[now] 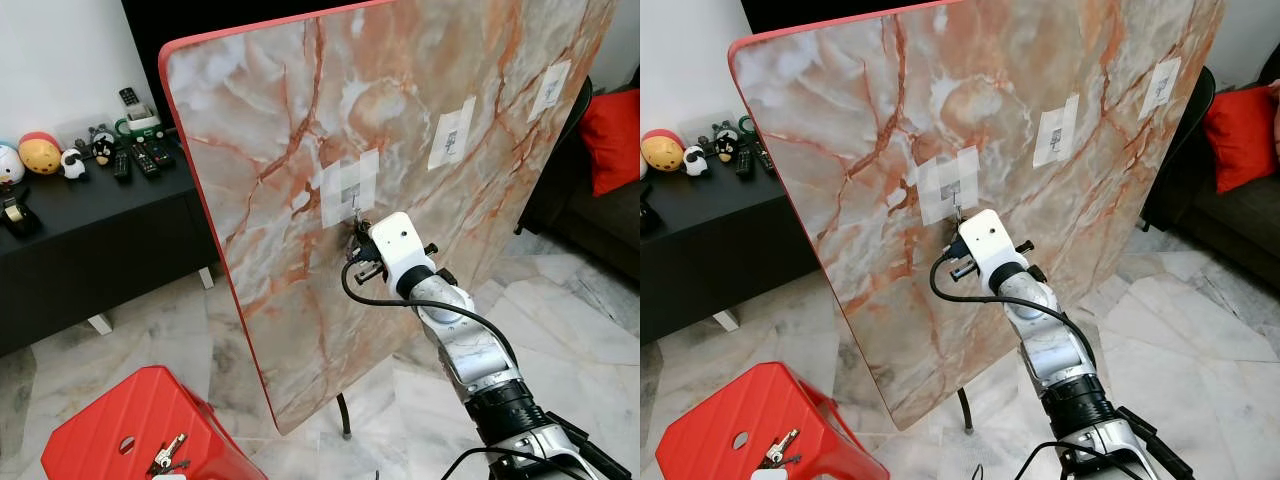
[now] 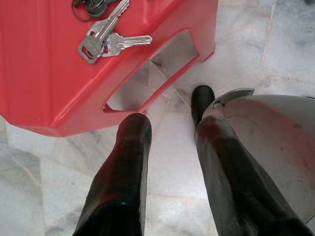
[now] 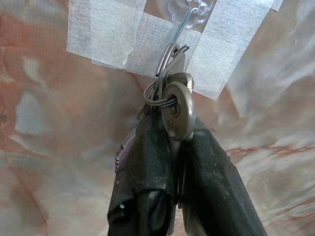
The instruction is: Hang keys on a hook
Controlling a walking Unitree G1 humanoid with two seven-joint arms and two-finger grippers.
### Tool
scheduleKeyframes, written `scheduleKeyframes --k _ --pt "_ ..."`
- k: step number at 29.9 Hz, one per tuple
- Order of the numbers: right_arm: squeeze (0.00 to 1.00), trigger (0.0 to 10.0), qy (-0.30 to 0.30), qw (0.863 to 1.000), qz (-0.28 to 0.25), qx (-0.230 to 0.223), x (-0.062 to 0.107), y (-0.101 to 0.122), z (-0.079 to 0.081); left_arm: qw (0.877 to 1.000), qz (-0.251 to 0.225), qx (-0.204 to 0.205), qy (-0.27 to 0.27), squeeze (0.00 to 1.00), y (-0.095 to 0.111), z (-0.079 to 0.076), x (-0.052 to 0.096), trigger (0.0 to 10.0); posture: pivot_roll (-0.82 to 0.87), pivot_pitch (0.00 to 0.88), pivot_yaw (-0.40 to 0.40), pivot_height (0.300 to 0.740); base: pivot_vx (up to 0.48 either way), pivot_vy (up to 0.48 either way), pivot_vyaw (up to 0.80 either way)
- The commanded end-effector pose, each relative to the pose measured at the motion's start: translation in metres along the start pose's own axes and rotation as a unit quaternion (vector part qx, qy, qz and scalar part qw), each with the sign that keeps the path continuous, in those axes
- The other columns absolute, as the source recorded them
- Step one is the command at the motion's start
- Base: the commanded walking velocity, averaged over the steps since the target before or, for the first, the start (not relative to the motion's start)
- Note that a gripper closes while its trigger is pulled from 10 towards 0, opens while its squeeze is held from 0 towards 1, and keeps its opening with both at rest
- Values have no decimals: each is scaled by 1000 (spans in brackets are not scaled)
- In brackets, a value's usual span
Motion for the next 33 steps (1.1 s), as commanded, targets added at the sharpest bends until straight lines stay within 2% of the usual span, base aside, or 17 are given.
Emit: scheduleKeyframes --k 1,5,6,7,8,14,18,19,20,21,27,29,31,33 --pt "0 10000 3 1000 -4 9 -2 6 -2 1000 16 -7 4 0 -8 2 1 10000 51 0 -35 740 0 0 0" --pt "0 10000 6 1000 0 3 -2 4 -1 1000 17 -8 4 0 -8 1 1 10000 49 0 -34 740 0 0 0" --pt "290 10000 7 1000 0 1 -2 3 -1 1000 17 -9 3 0 -9 1 1 10000 50 0 -34 740 0 0 0" --pt "290 10000 7 1000 0 1 -2 3 -1 1000 17 -9 3 0 -8 1 1 10000 50 0 -34 740 0 0 0" --pt "1000 10000 7 1000 -1 -1 -2 3 -1 1000 17 -9 3 0 -8 1 1 10000 51 0 -34 740 0 0 0" --pt "1000 10000 8 1000 -23 -18 -1 10 -1 1000 17 -9 2 0 -8 -1 1 10000 49 0 -34 740 0 0 0" --pt "1000 10000 23 997 -37 -57 1 13 3 1000 17 -9 1 0 -8 -2 1 10000 49 0 -34 740 0 0 0" --pt "302 10000 27 997 -39 -61 2 13 4 1000 17 -9 1 0 -8 -3 1 10000 49 0 -34 740 0 0 0" --pt "302 10000 29 997 -39 -64 3 13 5 1000 17 -9 1 0 -8 -3 1 10000 49 0 -34 740 0 0 0" --pt "0 10000 34 996 -39 -71 5 13 6 1000 17 -9 1 0 -8 -2 1 10000 47 0 -35 740 0 0 0" --pt "0 10000 46 995 -22 -85 15 0 7 1000 18 -9 1 0 -9 -2 1 10000 47 0 -36 740 0 0 0" --pt "0 10000 50 993 8 -102 21 -16 9 1000 18 -9 2 0 -9 0 1 10000 43 0 -35 740 0 0 0" --pt "0 10000 51 993 18 -108 22 -21 10 1000 18 -9 2 0 -9 0 1 10000 43 0 -35 740 0 0 0" --pt "0 10000 54 988 47 -136 26 -40 18 1000 18 -10 2 0 -9 1 1 10000 41 0 -36 740 0 0 0"
Point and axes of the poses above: a point about 5 cm out from each wrist's last joint towards the gripper, its own x axis pointing back from the gripper into the wrist, its own y axis along the axis of the wrist's last joint, z = x × y, the point moved 2 cm from there along -x, pointing out of the wrist towards the gripper, and after that the axes turned 14 degrees about x, right-handed, at the moved point
